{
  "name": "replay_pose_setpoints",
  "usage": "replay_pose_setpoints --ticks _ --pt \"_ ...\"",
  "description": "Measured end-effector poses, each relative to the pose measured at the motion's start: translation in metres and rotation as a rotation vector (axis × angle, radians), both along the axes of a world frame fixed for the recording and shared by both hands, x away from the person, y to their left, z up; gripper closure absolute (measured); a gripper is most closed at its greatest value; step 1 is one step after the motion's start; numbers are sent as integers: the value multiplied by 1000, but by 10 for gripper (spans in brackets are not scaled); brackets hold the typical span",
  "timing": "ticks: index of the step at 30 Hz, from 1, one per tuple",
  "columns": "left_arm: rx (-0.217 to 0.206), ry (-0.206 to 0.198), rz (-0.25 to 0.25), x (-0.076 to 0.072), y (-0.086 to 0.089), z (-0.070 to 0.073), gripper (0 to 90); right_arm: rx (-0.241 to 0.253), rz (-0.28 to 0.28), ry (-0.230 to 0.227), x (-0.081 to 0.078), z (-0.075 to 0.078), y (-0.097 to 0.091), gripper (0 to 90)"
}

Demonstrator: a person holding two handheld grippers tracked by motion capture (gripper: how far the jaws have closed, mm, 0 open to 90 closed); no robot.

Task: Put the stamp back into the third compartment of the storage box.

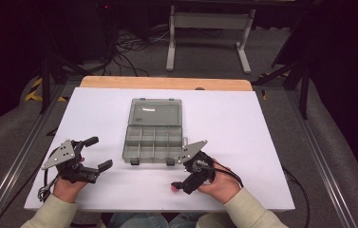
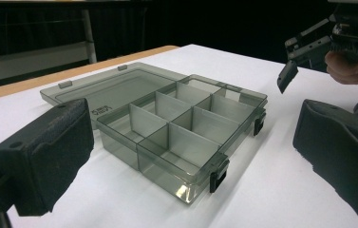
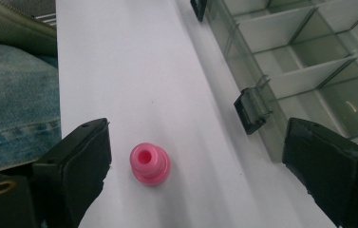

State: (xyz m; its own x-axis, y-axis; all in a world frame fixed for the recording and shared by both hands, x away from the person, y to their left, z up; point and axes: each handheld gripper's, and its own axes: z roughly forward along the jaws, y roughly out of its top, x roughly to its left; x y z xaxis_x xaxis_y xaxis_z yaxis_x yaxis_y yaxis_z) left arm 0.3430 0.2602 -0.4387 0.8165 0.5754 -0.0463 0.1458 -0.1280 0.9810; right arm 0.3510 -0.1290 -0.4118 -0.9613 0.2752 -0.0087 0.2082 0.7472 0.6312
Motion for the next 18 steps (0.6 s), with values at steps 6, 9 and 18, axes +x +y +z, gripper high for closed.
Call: replay_pose_setpoints --ticks 6,9,18 --pt "2 5 -6 0 -1 0 6 -40 21 13 -2 -7 3 96" --pt "0 8 -7 0 -1 0 6 -66 25 27 -4 -13 7 95" --pt "6 4 -6 0 -1 0 6 -119 50 47 -6 -24 12 106"
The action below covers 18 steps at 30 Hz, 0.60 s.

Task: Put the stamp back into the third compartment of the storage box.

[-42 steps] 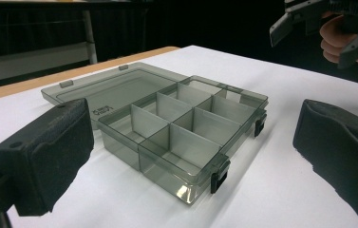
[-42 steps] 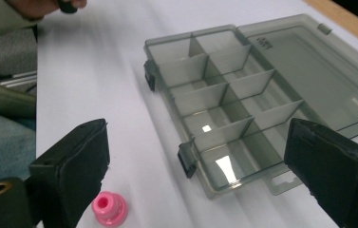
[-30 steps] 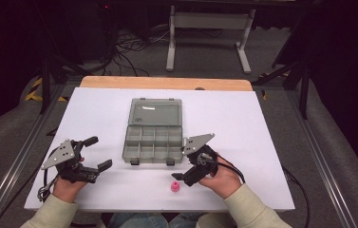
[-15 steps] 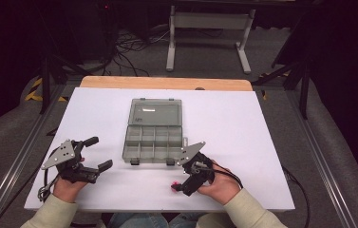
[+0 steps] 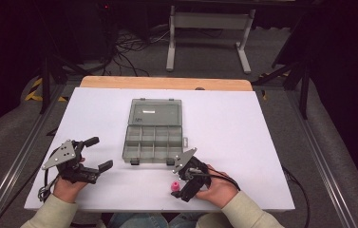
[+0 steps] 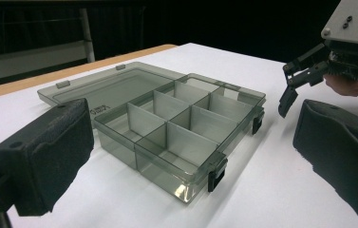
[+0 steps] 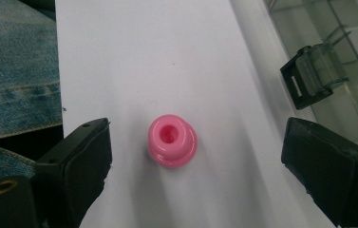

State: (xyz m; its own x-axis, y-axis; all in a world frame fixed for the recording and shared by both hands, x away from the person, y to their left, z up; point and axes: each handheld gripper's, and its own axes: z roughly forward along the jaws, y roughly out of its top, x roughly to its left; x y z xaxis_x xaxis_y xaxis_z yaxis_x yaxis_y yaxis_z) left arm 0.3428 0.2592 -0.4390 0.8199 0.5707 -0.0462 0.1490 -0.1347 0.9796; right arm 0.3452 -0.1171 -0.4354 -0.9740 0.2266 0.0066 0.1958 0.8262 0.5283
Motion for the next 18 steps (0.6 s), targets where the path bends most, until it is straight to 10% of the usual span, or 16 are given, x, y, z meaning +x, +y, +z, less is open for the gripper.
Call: replay_pose_setpoints --ticks 7,18 --pt "1 0 0 0 0 0 6 -10 19 0 0 -2 2 129" --pt "4 1 -2 0 0 0 6 -21 58 -31 -6 0 7 422"
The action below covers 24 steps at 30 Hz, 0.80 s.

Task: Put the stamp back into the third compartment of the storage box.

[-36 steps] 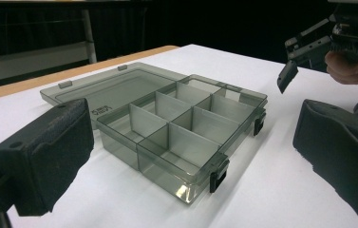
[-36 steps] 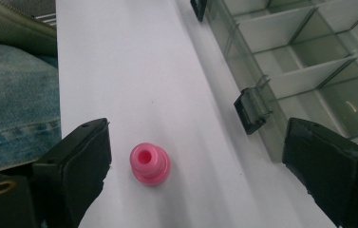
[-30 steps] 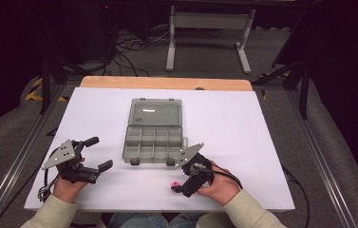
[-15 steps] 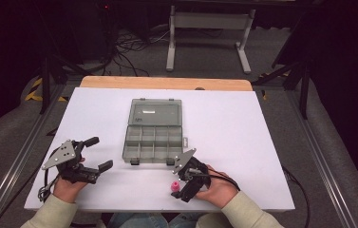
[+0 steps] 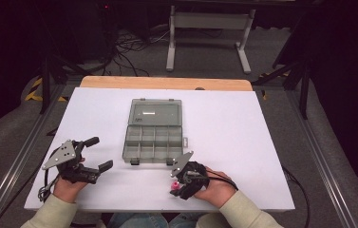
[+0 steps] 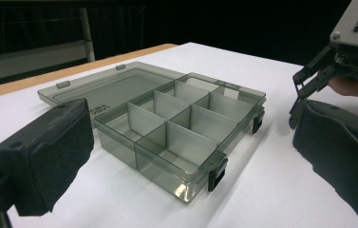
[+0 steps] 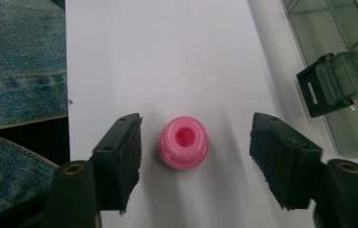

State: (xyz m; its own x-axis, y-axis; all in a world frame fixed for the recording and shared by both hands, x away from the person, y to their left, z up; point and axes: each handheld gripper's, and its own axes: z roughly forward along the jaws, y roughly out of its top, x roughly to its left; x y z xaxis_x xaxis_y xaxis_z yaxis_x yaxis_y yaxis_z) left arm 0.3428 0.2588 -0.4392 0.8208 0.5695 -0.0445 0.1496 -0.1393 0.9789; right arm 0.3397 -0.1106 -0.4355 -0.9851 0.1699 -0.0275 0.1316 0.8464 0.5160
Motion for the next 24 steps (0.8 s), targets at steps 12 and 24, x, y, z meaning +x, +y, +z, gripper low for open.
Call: replay_pose_setpoints --ticks 12,24 --pt "-1 0 3 0 0 0 6 -34 39 2 -1 -2 4 649" --pt "-1 -1 5 0 1 0 7 -34 28 -1 -1 -1 4 650"
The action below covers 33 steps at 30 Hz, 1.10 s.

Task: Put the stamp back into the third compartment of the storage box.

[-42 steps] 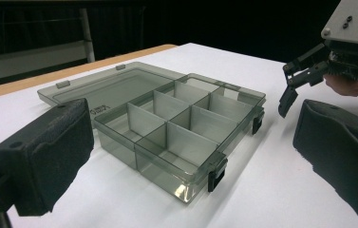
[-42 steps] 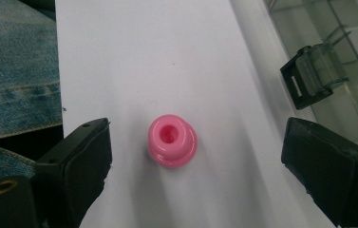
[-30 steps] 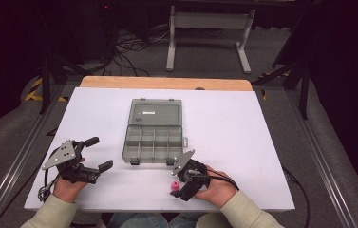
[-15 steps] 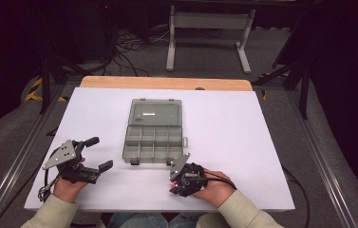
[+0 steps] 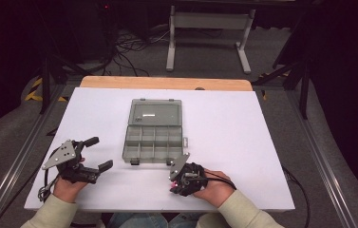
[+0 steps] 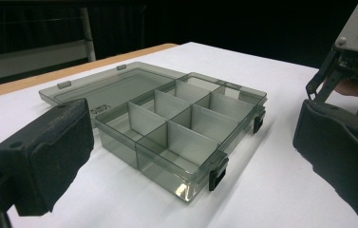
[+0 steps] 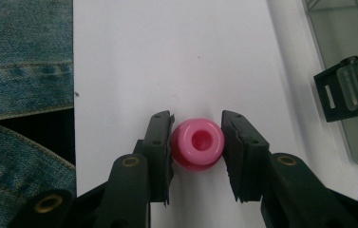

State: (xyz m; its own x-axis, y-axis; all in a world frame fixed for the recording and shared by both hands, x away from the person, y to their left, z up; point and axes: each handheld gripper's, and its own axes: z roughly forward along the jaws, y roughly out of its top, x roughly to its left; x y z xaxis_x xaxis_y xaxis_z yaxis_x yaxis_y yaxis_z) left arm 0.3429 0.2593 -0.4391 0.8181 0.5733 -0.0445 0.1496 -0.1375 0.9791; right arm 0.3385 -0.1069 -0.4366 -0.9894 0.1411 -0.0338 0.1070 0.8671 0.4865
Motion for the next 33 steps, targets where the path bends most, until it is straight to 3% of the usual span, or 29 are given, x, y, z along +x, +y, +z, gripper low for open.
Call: replay_pose_setpoints --ticks 10,20,33 --pt "-4 3 2 0 0 0 7 19 -4 -17 2 16 -1 650" --pt "0 0 4 0 0 0 6 71 -26 -43 11 41 -6 650" --pt "2 -1 6 0 0 0 6 120 -46 -72 19 61 -10 650"
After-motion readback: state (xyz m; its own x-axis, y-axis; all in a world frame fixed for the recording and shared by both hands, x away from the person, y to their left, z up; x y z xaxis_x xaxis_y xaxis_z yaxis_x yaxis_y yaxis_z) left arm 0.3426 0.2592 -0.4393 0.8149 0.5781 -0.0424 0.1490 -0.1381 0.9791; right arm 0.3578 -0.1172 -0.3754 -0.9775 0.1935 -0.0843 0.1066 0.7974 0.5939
